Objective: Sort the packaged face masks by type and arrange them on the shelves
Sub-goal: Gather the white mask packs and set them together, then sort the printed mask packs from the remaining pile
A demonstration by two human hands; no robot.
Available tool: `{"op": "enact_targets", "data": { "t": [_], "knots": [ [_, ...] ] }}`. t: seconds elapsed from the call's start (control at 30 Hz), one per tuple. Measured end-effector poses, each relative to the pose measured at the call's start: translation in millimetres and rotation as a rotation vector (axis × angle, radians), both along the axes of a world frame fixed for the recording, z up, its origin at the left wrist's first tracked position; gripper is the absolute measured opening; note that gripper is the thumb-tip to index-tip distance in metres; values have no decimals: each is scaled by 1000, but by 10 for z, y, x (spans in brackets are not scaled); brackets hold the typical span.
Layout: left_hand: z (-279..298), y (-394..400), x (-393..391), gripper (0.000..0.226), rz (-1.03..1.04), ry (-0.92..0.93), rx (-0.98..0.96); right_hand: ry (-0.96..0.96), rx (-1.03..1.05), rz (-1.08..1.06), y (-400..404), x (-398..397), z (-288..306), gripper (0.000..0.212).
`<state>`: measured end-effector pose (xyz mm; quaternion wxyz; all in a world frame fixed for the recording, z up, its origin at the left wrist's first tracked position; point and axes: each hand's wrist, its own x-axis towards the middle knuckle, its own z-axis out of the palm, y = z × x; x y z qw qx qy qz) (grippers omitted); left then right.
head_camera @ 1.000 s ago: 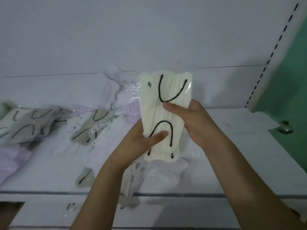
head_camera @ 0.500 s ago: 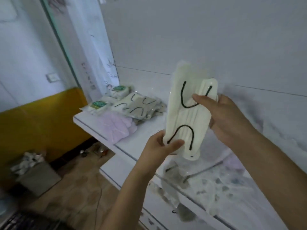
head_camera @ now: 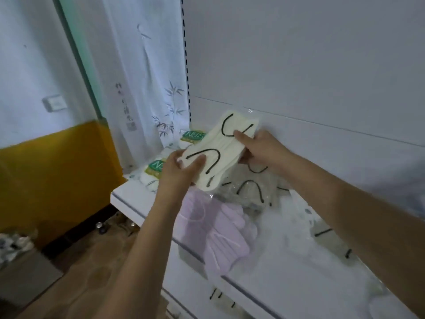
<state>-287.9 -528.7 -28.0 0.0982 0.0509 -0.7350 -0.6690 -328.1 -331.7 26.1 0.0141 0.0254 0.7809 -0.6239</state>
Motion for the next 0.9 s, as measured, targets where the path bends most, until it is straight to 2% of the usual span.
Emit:
{"op": "enact_targets", "data": {
  "t": [0.07, 0.13, 0.17, 0.2, 0.23, 0.3, 0.4, 0.43, 0.47, 0.53, 0.63, 0.67, 0.73, 0.77, 0.8, 0.83, 0.9],
  "knots": [
    [-2, -165, -468, 64, -30, -78, -416, -51, 261, -22, 57, -253, -21, 56],
    [-21, -176, -717, 73, -45, -92, -844, 3, 552, -85, 336, -282, -110, 52],
    [-35, -141, -781, 71, -25, -35, -940, 47, 682, -116, 517, -203, -169, 45],
    [1, -72, -772, 66, -22, 46, -958, 63, 799, -130, 705, -64, -234, 39],
    [20, 14, -746, 59, -49, 138, -915, 58, 898, -120, 868, 98, -292, 38],
    [11, 246, -617, 44, -218, 296, -750, -5, 1086, -58, 1137, 421, -419, 52],
    [-77, 647, -202, 29, -540, 345, -634, -185, 1302, 1, 1308, 901, -648, 86],
    [-138, 763, -83, 27, -627, 358, -635, -222, 1360, 21, 1333, 1034, -734, 94],
    [-208, 862, 11, 26, -702, 355, -616, -244, 1398, 28, 1342, 1156, -805, 93],
    [-328, 1021, 126, 19, -816, 277, -536, -190, 1399, -10, 1411, 1325, -948, 68],
    [-348, 1188, 191, 11, -871, 88, -398, 142, 1418, -210, 1483, 1456, -988, 40],
    [-308, 1244, 206, 13, -863, -29, -294, 279, 1366, -329, 1449, 1493, -943, 33],
    [-164, 1374, 255, 25, -881, -384, 48, 510, 1181, -509, 1273, 1587, -835, 23],
    [-84, 1428, 274, 32, -894, -528, 200, 570, 1094, -506, 1143, 1632, -786, 23],
    [-31, 1466, 280, 35, -902, -593, 292, 595, 1059, -440, 1010, 1680, -749, 25],
    [4, 1483, 285, 35, -899, -575, 302, 599, 1074, -339, 892, 1728, -746, 29],
    [29, 1458, 237, 24, -799, -403, 115, 539, 1091, -182, 746, 1799, -756, 40]
  ]
}}
